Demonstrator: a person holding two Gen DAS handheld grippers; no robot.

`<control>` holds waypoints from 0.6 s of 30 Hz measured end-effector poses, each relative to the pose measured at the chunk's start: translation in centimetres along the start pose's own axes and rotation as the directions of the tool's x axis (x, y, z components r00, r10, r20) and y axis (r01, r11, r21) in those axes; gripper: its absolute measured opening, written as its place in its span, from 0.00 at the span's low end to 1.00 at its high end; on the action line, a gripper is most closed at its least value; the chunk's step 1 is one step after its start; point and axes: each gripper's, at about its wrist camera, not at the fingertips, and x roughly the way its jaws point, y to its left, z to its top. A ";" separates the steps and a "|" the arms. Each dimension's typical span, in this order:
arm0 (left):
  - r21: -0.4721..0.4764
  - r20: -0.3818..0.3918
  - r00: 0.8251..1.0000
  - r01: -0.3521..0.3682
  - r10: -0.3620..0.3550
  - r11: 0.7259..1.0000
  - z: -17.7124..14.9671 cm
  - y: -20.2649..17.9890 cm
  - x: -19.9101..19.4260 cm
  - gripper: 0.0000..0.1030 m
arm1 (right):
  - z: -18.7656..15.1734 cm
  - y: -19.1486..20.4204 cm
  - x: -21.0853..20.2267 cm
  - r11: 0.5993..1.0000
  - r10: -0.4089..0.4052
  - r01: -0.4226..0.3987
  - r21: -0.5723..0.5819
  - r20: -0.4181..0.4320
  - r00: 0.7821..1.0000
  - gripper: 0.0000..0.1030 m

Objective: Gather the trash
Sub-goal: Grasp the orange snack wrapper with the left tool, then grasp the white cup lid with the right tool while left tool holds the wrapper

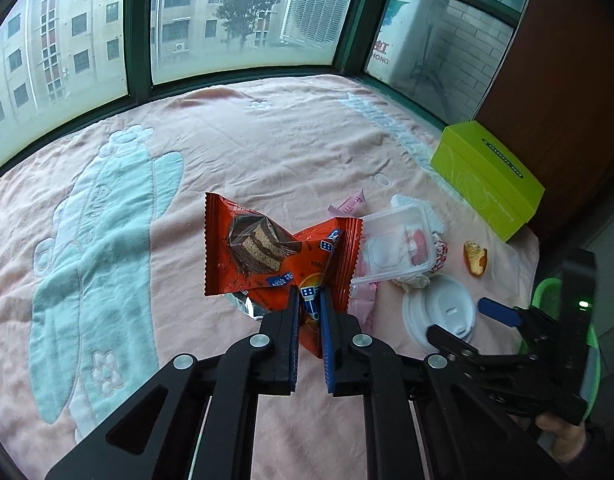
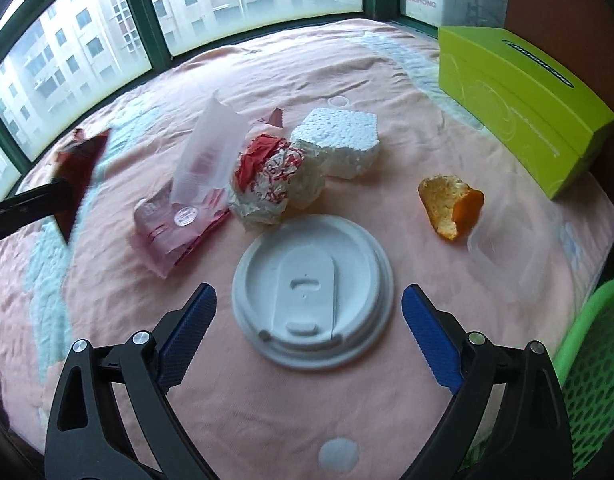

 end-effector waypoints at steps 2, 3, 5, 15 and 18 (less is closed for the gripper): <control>0.001 0.005 1.000 0.002 -0.002 1.000 0.0 -0.1 -0.3 0.09 | 0.0 0.0 0.2 1.000 -0.005 0.005 0.005 0.001 1.000 0.90; 0.001 0.006 1.000 0.004 -0.004 1.000 -0.1 -0.1 -0.3 0.09 | 0.0 -0.1 0.3 1.000 -0.003 0.003 0.009 0.001 1.000 0.90; 0.003 0.006 1.000 0.008 -0.008 1.000 -0.1 -0.3 -0.4 0.09 | 0.0 -0.1 0.6 1.000 0.008 -0.007 0.018 -0.011 1.000 0.90; -0.003 0.006 1.000 0.017 -0.016 1.000 -0.3 -0.7 -0.6 0.09 | -0.3 0.9 1.7 0.997 -0.053 0.052 -0.058 -0.015 0.998 0.91; -0.003 0.006 1.000 0.016 -0.016 1.000 -0.4 -0.8 -0.7 0.09 | -0.4 0.9 1.7 0.996 -0.060 0.059 -0.060 -0.005 0.998 0.90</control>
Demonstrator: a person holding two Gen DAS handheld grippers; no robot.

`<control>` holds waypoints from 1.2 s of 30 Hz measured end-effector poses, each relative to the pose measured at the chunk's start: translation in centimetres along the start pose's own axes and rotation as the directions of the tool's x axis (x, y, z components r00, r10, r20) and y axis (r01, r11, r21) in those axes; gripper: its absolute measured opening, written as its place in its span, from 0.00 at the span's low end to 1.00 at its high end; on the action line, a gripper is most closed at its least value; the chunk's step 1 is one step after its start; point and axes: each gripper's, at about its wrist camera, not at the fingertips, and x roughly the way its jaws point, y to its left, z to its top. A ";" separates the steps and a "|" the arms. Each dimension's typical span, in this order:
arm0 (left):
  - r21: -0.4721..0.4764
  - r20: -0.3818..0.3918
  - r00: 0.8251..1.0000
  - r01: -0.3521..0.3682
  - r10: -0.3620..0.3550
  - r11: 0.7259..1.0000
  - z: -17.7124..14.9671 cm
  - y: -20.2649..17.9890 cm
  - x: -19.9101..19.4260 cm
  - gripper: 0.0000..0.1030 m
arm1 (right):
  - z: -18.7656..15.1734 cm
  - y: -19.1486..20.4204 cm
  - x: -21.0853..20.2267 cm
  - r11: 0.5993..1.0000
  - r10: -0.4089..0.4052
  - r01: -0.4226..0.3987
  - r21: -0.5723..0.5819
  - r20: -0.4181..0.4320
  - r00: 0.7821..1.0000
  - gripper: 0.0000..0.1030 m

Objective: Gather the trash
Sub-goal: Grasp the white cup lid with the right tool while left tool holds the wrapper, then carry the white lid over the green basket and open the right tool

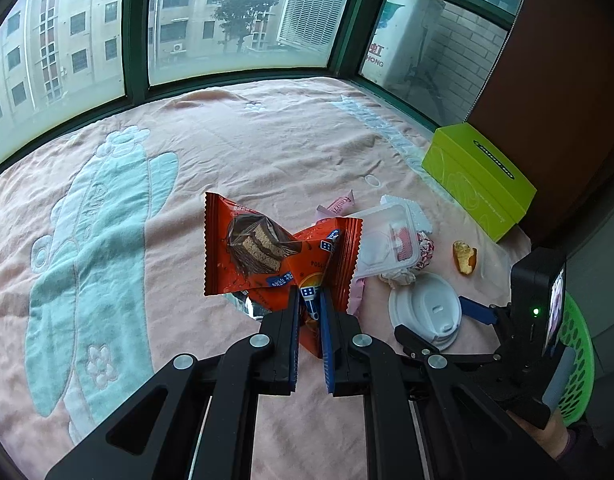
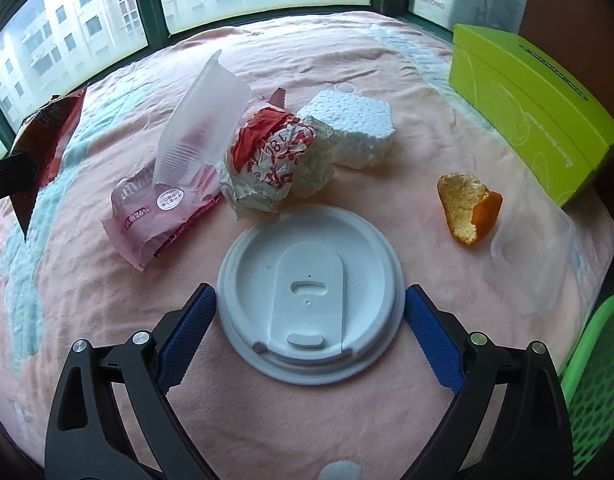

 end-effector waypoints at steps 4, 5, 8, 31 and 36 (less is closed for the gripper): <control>0.000 0.004 1.000 0.004 -0.004 1.000 -0.1 -0.1 -0.2 0.09 | -0.3 -0.3 -0.8 0.999 0.023 -0.023 0.027 0.014 1.000 0.89; -0.001 0.004 1.000 0.006 -0.006 1.000 -0.2 -0.2 -0.3 0.09 | -0.4 -0.6 -1.1 0.998 0.036 -0.037 0.042 0.016 0.999 0.89; 0.004 0.010 1.000 0.013 -0.013 1.000 -0.3 -0.6 -0.7 0.09 | -0.7 -1.2 -2.4 0.995 0.066 -0.068 0.069 0.028 0.997 0.89; 0.140 0.036 0.989 0.138 -0.144 0.981 -1.0 -10.6 -3.4 0.09 | -6.6 -9.8 -15.6 0.963 -0.031 -0.018 0.269 0.178 0.984 0.89; 0.180 0.026 0.983 0.176 -0.184 0.968 -1.2 -13.7 -3.4 0.09 | -8.5 -12.4 -17.4 0.946 -0.077 0.014 0.325 0.183 0.980 0.89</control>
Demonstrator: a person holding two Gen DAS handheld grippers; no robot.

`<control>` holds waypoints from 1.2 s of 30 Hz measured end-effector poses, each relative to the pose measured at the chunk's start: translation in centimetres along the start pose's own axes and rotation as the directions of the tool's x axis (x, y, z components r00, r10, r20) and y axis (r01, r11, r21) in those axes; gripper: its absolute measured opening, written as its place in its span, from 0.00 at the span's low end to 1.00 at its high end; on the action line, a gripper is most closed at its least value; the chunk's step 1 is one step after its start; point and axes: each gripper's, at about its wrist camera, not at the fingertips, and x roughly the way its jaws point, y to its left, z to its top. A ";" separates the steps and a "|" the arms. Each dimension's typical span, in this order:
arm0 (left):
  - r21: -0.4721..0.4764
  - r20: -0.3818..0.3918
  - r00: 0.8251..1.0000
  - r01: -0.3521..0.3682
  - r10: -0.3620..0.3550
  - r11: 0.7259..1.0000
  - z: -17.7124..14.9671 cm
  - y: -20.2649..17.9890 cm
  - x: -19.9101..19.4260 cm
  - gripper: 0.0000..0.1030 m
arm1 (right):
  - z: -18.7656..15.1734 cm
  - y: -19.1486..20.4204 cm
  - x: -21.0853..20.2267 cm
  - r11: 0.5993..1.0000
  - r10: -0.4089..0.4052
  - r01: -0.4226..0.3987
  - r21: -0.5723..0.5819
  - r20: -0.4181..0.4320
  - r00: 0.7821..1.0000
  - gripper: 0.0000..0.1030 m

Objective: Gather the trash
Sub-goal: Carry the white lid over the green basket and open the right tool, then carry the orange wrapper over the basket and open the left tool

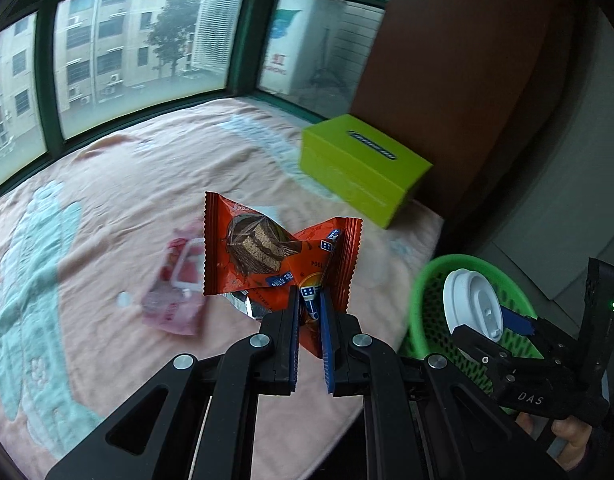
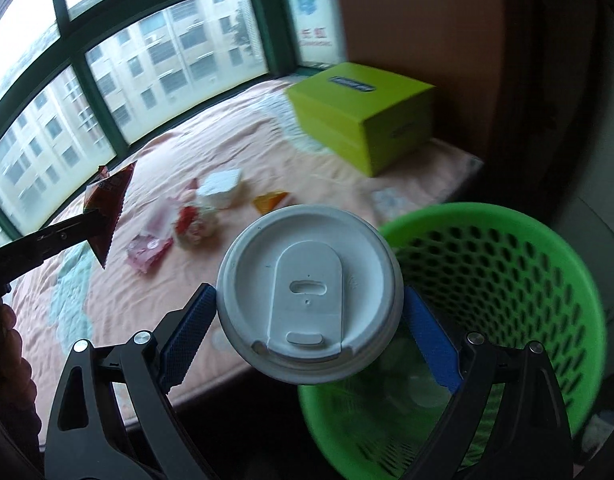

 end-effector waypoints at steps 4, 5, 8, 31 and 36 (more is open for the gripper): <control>0.032 -0.004 0.999 0.036 -0.036 0.999 0.3 -2.5 0.4 0.09 | -0.5 -2.5 -1.4 0.998 -0.039 0.038 0.044 0.015 0.999 0.90; 0.041 -0.004 0.999 0.045 -0.045 0.998 0.3 -3.1 0.5 0.09 | -0.7 -3.1 -1.7 0.997 -0.048 0.047 0.057 0.017 0.999 0.90; 0.066 -0.004 0.998 0.070 -0.070 0.995 0.5 -4.8 0.7 0.09 | -1.0 -4.9 -2.4 0.993 -0.073 0.071 0.092 0.023 0.997 0.90; 0.187 -0.114 0.973 0.220 -0.201 0.957 -0.4 -14.8 4.0 0.09 | -3.2 -12.4 -7.7 0.957 -0.178 0.150 0.249 0.094 0.980 0.91; 0.191 -0.149 0.965 0.242 -0.215 0.951 -1.1 -16.0 4.9 0.09 | -3.5 -13.1 -8.6 0.951 -0.189 0.153 0.269 0.112 0.976 0.91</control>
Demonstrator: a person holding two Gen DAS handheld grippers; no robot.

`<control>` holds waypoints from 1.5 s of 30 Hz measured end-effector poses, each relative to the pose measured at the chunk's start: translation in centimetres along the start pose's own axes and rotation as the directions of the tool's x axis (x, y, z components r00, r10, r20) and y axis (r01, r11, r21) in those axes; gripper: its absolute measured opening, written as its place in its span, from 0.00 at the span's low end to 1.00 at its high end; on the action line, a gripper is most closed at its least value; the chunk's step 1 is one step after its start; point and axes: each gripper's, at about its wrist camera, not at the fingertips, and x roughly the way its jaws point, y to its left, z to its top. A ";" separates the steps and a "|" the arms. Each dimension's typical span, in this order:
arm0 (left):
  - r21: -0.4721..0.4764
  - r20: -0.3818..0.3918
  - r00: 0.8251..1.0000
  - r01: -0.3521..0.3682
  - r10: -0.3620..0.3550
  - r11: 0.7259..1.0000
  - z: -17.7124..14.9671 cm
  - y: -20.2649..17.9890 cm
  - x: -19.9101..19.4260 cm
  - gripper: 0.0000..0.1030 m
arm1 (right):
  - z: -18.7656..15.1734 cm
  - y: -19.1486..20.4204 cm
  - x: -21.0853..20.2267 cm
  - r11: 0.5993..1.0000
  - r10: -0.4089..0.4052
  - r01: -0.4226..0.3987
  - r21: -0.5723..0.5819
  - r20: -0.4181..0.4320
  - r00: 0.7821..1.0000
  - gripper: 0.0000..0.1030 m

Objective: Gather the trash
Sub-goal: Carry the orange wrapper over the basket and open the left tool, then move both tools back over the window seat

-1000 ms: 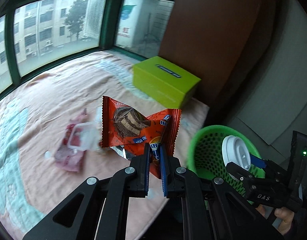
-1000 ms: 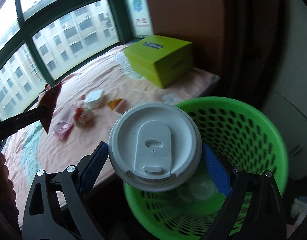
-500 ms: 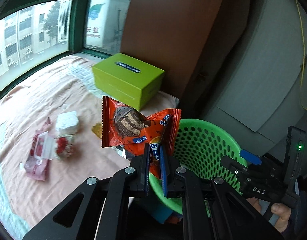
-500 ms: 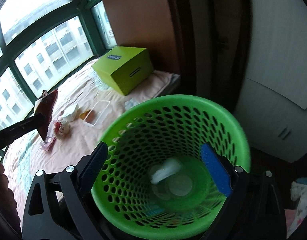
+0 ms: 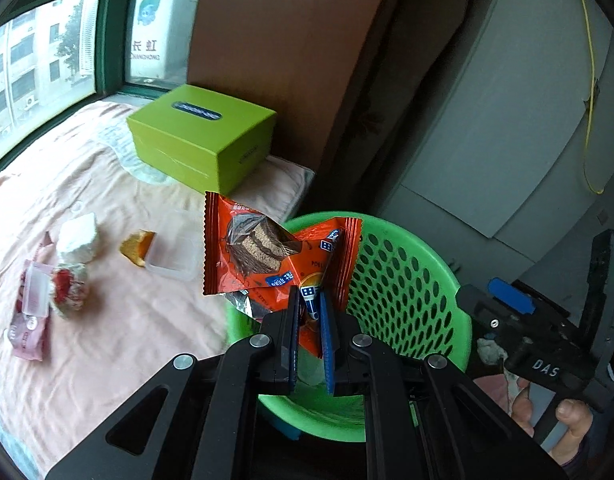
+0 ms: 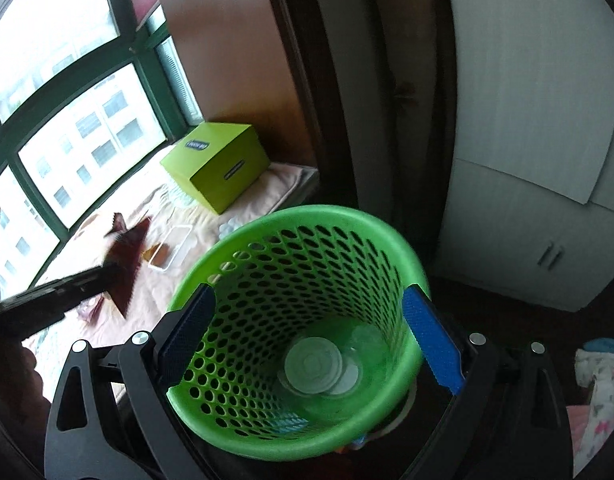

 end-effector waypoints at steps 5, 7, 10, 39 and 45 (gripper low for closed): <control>0.027 -0.024 1.000 0.011 -0.010 1.000 -0.3 -1.3 1.1 0.10 | -0.1 -0.5 -0.4 1.000 -0.001 0.001 0.013 0.008 1.000 0.91; 0.039 -0.028 0.999 0.018 -0.017 0.999 -0.4 -1.7 1.3 0.12 | -0.1 -0.6 -0.4 1.000 0.001 -0.001 0.019 0.012 1.000 0.91; 0.049 -0.032 0.999 0.022 -0.020 0.999 -0.6 -2.2 1.5 0.17 | -0.1 -0.8 -0.6 1.000 0.000 0.000 0.022 0.017 1.000 0.91; -0.109 0.022 0.984 -0.173 0.177 0.979 -1.5 6.9 -2.6 0.65 | 0.5 5.2 1.5 0.991 0.113 -0.114 -0.065 -0.023 0.993 0.91; -0.196 0.029 0.967 -0.245 0.255 0.950 -2.0 11.8 -4.7 0.65 | 0.5 7.8 2.8 0.983 0.145 -0.150 -0.104 -0.054 0.988 0.91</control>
